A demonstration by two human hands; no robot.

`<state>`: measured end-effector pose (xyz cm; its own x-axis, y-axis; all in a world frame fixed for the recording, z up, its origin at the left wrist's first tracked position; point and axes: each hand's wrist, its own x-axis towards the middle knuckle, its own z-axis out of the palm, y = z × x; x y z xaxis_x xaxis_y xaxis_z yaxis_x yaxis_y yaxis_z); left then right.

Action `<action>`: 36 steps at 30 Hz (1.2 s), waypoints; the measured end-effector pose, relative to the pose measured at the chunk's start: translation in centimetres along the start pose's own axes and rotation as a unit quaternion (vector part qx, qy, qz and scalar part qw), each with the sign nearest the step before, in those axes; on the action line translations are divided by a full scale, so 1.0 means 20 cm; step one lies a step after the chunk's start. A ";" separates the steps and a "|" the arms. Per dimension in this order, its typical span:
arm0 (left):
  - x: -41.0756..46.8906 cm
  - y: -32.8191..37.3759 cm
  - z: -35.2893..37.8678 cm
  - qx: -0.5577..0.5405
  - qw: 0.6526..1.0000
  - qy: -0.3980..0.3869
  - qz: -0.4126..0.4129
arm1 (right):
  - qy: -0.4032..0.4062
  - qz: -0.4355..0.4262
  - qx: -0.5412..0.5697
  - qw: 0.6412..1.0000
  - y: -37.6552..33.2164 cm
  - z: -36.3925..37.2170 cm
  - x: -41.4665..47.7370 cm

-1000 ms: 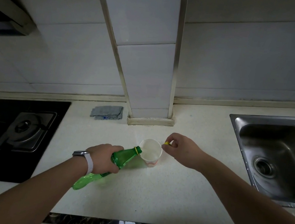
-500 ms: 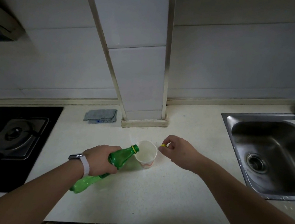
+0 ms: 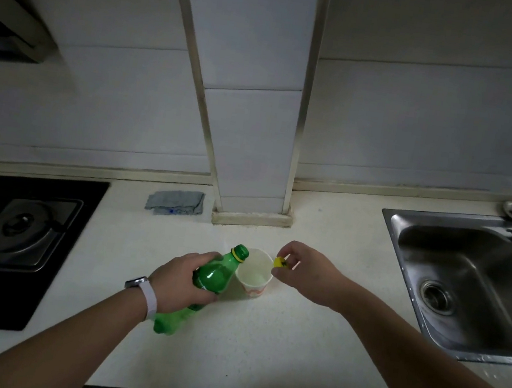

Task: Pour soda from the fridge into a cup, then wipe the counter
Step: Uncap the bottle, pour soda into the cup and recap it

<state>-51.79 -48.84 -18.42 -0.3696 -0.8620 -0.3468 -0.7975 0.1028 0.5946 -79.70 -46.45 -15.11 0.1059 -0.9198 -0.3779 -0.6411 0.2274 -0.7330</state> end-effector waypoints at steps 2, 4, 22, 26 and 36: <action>-0.01 0.00 0.02 -0.027 0.999 0.018 -0.005 | -0.008 -0.014 -0.014 1.000 -0.04 0.01 0.00; -0.02 -0.01 0.03 -0.065 0.997 0.035 -0.014 | -0.011 -0.031 -0.026 0.999 -0.09 0.01 0.01; -0.07 -0.08 0.04 -0.192 0.978 0.073 0.041 | -0.021 -0.224 -0.260 0.939 -0.63 0.08 0.00; -0.10 -0.11 0.03 -0.152 0.984 0.067 0.063 | -0.061 -0.180 -0.344 0.920 -0.70 0.08 0.01; -0.10 -0.19 0.02 -0.126 0.986 0.039 0.099 | 0.025 -0.086 -0.372 0.924 -0.67 0.22 0.02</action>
<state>-48.26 -47.32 -20.37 -0.4607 -0.8738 -0.1558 -0.5665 0.1543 0.8095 -67.83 -48.46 -7.91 0.2306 -0.9399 -0.2519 -0.9653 -0.1884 -0.1807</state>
